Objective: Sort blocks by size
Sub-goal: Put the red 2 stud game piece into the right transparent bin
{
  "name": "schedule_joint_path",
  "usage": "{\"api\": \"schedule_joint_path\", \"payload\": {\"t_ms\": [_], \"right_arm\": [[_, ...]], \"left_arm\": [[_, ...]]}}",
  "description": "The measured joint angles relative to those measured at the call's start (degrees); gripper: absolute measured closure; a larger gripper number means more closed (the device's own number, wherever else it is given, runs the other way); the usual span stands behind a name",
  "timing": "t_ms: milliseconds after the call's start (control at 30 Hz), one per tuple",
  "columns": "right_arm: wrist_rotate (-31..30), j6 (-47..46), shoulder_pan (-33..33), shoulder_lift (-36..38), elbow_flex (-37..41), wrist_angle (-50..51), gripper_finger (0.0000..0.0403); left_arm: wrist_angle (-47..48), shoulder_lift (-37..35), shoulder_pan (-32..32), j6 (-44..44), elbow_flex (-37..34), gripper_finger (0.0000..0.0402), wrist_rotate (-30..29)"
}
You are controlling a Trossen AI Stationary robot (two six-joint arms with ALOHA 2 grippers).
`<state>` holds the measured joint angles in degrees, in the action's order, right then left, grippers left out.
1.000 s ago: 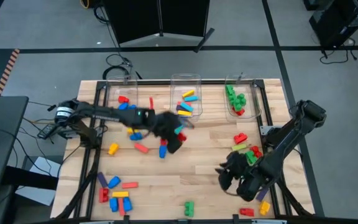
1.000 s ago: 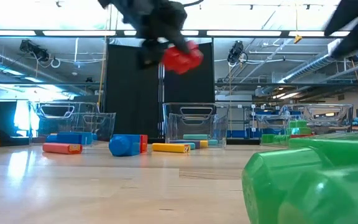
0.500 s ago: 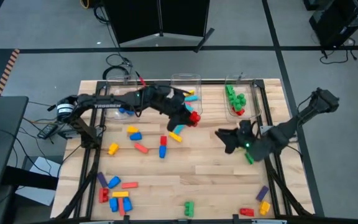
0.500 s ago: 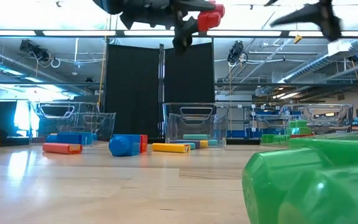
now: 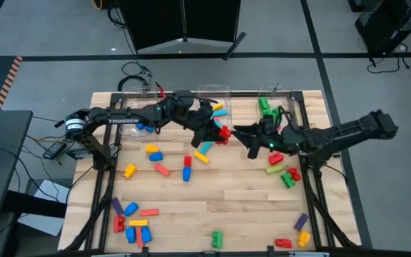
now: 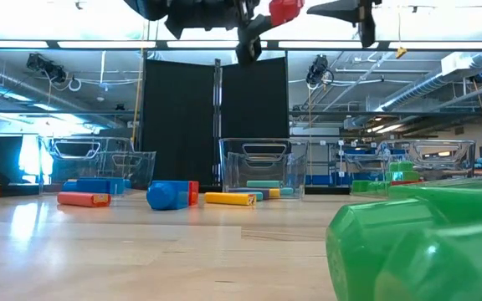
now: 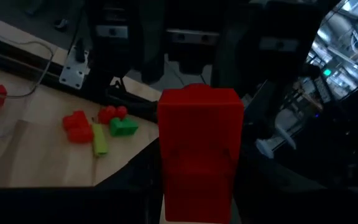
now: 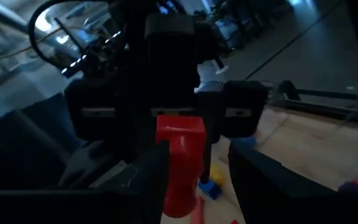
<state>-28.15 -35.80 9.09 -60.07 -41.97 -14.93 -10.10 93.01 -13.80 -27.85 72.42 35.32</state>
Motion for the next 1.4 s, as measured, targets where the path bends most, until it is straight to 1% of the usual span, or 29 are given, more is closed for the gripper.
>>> {"api": "schedule_joint_path", "payload": {"t_ms": [100,200,300,433,600,733,900,967,1133,1400], "right_arm": [[3.91,1.50,-2.15,-0.52,-0.65,-0.30,0.0232],[8.78,3.20,-4.05,-1.38,-1.14,-0.34,0.0230],[11.66,4.10,-5.45,-2.27,-1.16,-2.42,0.0229],[12.22,4.51,-6.70,-3.61,-1.25,-3.43,0.0228],[14.52,4.51,-7.79,-4.55,-1.23,-6.91,0.0229],[15.03,4.51,-7.84,-4.58,-1.23,-7.23,0.0229],[18.36,4.51,-7.95,-4.58,-1.21,-7.75,0.0228],[18.70,4.51,-7.96,-4.58,-1.21,-7.75,0.0225],[19.05,4.50,-9.11,-4.58,-1.21,-7.64,0.0207],[20.68,4.51,-10.38,-4.58,-1.21,-7.38,0.0148]], "left_arm": [[-1.58,0.02,0.02,-1.34,0.00,0.0249,-0.47],[-2.26,0.02,0.04,-1.36,0.00,0.0249,-3.23],[-2.36,0.02,0.08,-1.91,0.00,0.0249,-4.77],[-2.22,-0.02,0.23,-2.21,0.02,0.0249,-5.21],[-2.21,-0.15,0.83,-2.19,0.03,0.0249,-6.58],[-2.24,-0.15,1.37,-1.04,0.07,0.0249,-6.96],[-1.88,-0.15,1.53,-0.86,0.09,0.0249,-7.19],[-2.10,-0.15,1.56,-0.85,0.09,0.0249,-7.19],[-1.71,-0.07,1.42,-0.59,0.09,0.0249,-8.09],[-0.60,0.04,1.44,-0.70,0.07,0.0249,-9.76]]}}
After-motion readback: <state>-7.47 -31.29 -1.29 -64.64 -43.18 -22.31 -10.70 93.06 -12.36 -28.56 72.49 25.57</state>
